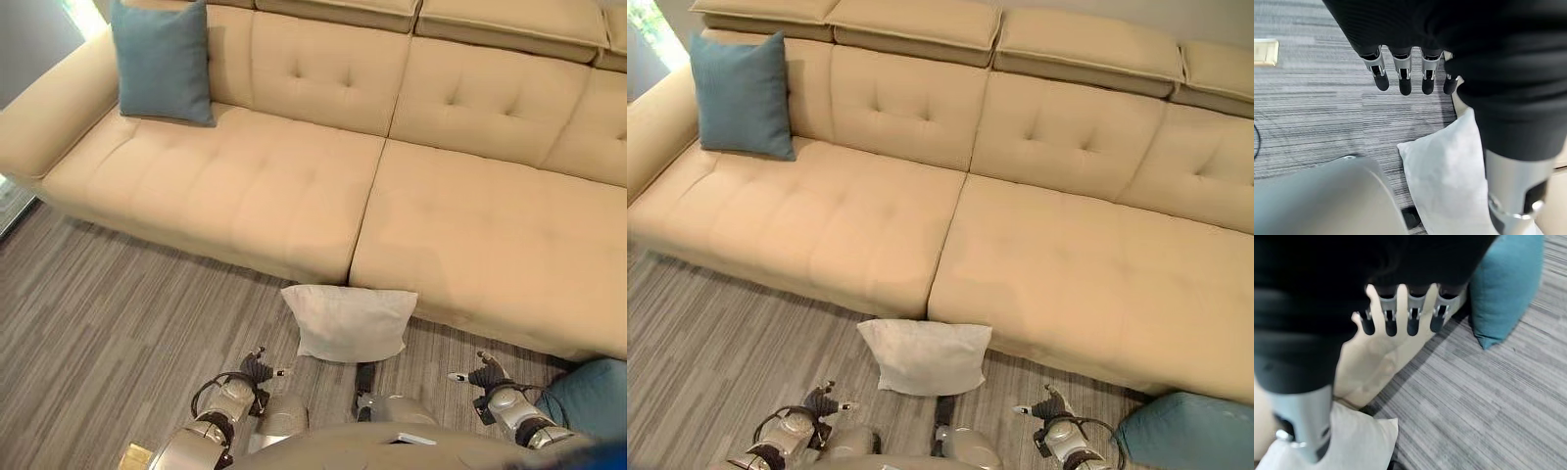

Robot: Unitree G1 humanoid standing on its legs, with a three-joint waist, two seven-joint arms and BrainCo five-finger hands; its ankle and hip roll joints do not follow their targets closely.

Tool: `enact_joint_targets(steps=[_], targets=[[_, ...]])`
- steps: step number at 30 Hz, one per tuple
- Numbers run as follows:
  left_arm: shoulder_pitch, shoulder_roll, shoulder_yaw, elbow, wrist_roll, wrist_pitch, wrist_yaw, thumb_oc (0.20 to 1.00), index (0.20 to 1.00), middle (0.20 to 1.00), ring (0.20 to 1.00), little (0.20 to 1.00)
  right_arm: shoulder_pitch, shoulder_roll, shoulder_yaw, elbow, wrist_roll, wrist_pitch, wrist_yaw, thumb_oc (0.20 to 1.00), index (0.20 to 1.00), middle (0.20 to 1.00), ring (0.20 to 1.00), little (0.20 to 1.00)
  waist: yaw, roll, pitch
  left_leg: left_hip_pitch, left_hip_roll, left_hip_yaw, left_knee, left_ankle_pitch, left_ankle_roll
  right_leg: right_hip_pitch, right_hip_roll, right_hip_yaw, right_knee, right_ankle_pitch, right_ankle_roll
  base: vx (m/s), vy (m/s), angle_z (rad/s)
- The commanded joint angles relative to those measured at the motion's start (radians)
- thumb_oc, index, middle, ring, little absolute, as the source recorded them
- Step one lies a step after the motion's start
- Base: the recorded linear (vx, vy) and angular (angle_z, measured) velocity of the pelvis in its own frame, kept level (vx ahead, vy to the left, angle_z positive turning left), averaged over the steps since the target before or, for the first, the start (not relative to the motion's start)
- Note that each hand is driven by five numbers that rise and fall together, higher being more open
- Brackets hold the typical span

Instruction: Pick up all the scattered cushions and arrange them neatly on the sofa.

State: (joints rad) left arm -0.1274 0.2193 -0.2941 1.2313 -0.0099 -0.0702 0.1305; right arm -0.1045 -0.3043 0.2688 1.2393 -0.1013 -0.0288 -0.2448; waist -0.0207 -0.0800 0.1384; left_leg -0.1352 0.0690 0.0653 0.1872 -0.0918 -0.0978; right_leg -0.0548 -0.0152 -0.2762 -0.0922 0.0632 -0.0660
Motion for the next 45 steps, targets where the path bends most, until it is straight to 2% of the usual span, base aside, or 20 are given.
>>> enact_joint_targets(steps=[1, 7, 12, 17, 19, 21, 24, 25, 26, 31, 35, 36, 45], targets=[[0.017, 0.018, -0.002, 0.015, 0.013, -0.005, 0.013, 1.000, 1.000, 1.000, 1.000, 1.000, 0.031, -0.033, 0.004, 0.022, 0.008, -0.004, -0.014, 1.000, 1.000, 1.000, 1.000, 1.000, -0.016, 0.005, -0.029, 0.030, -0.034, -0.002, -0.095, 0.031, 0.055, -0.007, -0.047, 0.105, 0.072, -0.071, 0.151, 0.08, 0.061, -0.06], [0.045, 0.045, 0.024, 0.031, 0.038, -0.001, 0.010, 1.000, 1.000, 1.000, 1.000, 1.000, 0.043, -0.012, 0.026, 0.026, -0.023, -0.004, -0.008, 1.000, 1.000, 1.000, 1.000, 1.000, 0.005, -0.018, -0.056, 0.110, -0.050, 0.003, -0.177, 0.031, 0.069, 0.026, -0.057, 0.115, 0.058, -0.065, 0.166, 0.10, 0.090, -0.06], [0.025, 0.055, 0.031, 0.001, 0.008, -0.011, 0.026, 1.000, 1.000, 1.000, 1.000, 1.000, 0.011, -0.013, 0.030, 0.010, -0.015, -0.004, -0.015, 1.000, 1.000, 1.000, 1.000, 1.000, 0.013, -0.011, -0.045, 0.103, -0.062, 0.005, -0.210, 0.040, 0.072, -0.002, -0.072, 0.116, 0.060, -0.053, 0.182, 0.01, 0.045, 0.02], [-0.041, 0.061, 0.060, -0.055, -0.121, -0.039, 0.084, 1.000, 1.000, 1.000, 1.000, 1.000, -0.068, -0.023, 0.015, -0.019, 0.040, -0.008, -0.066, 1.000, 1.000, 1.000, 1.000, 1.000, 0.015, -0.007, 0.045, -0.072, -0.064, -0.007, -0.127, 0.048, 0.071, -0.161, -0.091, 0.115, 0.120, -0.036, 0.175, -0.26, -0.039, 0.03], [-0.085, 0.059, 0.066, -0.084, -0.216, -0.076, 0.130, 1.000, 1.000, 1.000, 1.000, 1.000, -0.115, -0.033, 0.003, -0.046, 0.088, -0.013, -0.106, 1.000, 1.000, 1.000, 1.000, 1.000, 0.013, 0.000, 0.089, -0.211, -0.069, -0.012, -0.049, 0.055, 0.066, -0.301, -0.104, 0.105, 0.192, -0.027, 0.161, -0.30, -0.055, 0.07], [-0.107, 0.058, 0.067, -0.127, -0.277, -0.101, 0.164, 1.000, 1.000, 1.000, 1.000, 1.000, -0.144, -0.037, -0.013, -0.097, 0.149, -0.029, -0.134, 1.000, 1.000, 1.000, 1.000, 1.000, 0.008, 0.008, 0.090, -0.325, -0.065, -0.013, 0.012, 0.057, 0.065, -0.415, -0.115, 0.100, 0.248, -0.030, 0.150, -0.18, -0.035, 0.18], [-0.120, 0.056, 0.064, -0.158, -0.313, -0.113, 0.182, 1.000, 1.000, 1.000, 1.000, 1.000, -0.165, -0.038, -0.021, -0.140, 0.198, -0.046, -0.150, 1.000, 1.000, 1.000, 1.000, 1.000, 0.006, 0.013, 0.097, -0.385, -0.061, -0.019, 0.045, 0.058, 0.066, -0.476, -0.121, 0.104, 0.282, -0.032, 0.146, -0.06, -0.011, 0.06], [-0.135, 0.057, 0.059, -0.201, -0.335, -0.122, 0.200, 1.000, 1.000, 1.000, 1.000, 1.000, -0.189, -0.039, -0.022, -0.183, 0.246, -0.069, -0.158, 1.000, 1.000, 1.000, 1.000, 1.000, 0.008, 0.022, 0.108, -0.434, -0.048, -0.026, 0.082, 0.028, 0.060, -0.528, -0.119, 0.107, 0.324, -0.064, 0.149, -0.06, -0.030, -0.01], [-0.142, 0.058, 0.057, -0.216, -0.346, -0.127, 0.205, 1.000, 1.000, 1.000, 1.000, 1.000, -0.199, -0.043, -0.022, -0.204, 0.263, -0.080, -0.163, 1.000, 1.000, 1.000, 1.000, 1.000, 0.008, 0.025, 0.114, -0.461, -0.046, -0.028, 0.096, 0.029, 0.060, -0.557, -0.122, 0.108, 0.341, -0.065, 0.149, -0.06, -0.032, -0.05], [-0.210, 0.053, 0.022, -0.281, -0.361, -0.140, 0.240, 1.000, 1.000, 1.000, 1.000, 1.000, -0.276, -0.047, -0.004, -0.290, 0.320, -0.127, -0.200, 1.000, 1.000, 1.000, 1.000, 1.000, 0.000, 0.039, 0.131, -0.638, -0.037, -0.033, 0.170, 0.029, 0.057, -0.733, -0.136, 0.113, 0.418, -0.070, 0.147, -0.10, 0.000, -0.04], [-0.231, 0.050, 0.013, -0.296, -0.359, -0.141, 0.248, 1.000, 1.000, 1.000, 1.000, 1.000, -0.293, -0.046, 0.002, -0.305, 0.325, -0.135, -0.209, 1.000, 1.000, 1.000, 1.000, 1.000, -0.003, 0.041, 0.126, -0.690, -0.035, -0.038, 0.188, 0.029, 0.058, -0.784, -0.139, 0.117, 0.435, -0.070, 0.146, -0.02, 0.003, 0.01], [-0.259, 0.047, -0.002, -0.317, -0.354, -0.138, 0.255, 1.000, 1.000, 1.000, 1.000, 1.000, -0.317, -0.046, 0.007, -0.325, 0.329, -0.143, -0.219, 1.000, 1.000, 1.000, 1.000, 1.000, -0.007, 0.042, 0.125, -0.743, -0.034, -0.039, 0.205, 0.028, 0.058, -0.839, -0.141, 0.126, 0.454, -0.069, 0.145, -0.04, 0.009, 0.01], [-0.431, 0.057, -0.047, -0.372, -0.330, -0.133, 0.317, 1.000, 1.000, 1.000, 1.000, 1.000, -0.433, -0.034, 0.028, -0.348, 0.337, -0.158, -0.288, 1.000, 1.000, 1.000, 1.000, 1.000, -0.035, 0.044, 0.152, -0.983, -0.038, -0.049, 0.285, 0.029, 0.061, -1.072, -0.147, 0.151, 0.535, -0.061, 0.148, -0.05, 0.003, 0.00]])
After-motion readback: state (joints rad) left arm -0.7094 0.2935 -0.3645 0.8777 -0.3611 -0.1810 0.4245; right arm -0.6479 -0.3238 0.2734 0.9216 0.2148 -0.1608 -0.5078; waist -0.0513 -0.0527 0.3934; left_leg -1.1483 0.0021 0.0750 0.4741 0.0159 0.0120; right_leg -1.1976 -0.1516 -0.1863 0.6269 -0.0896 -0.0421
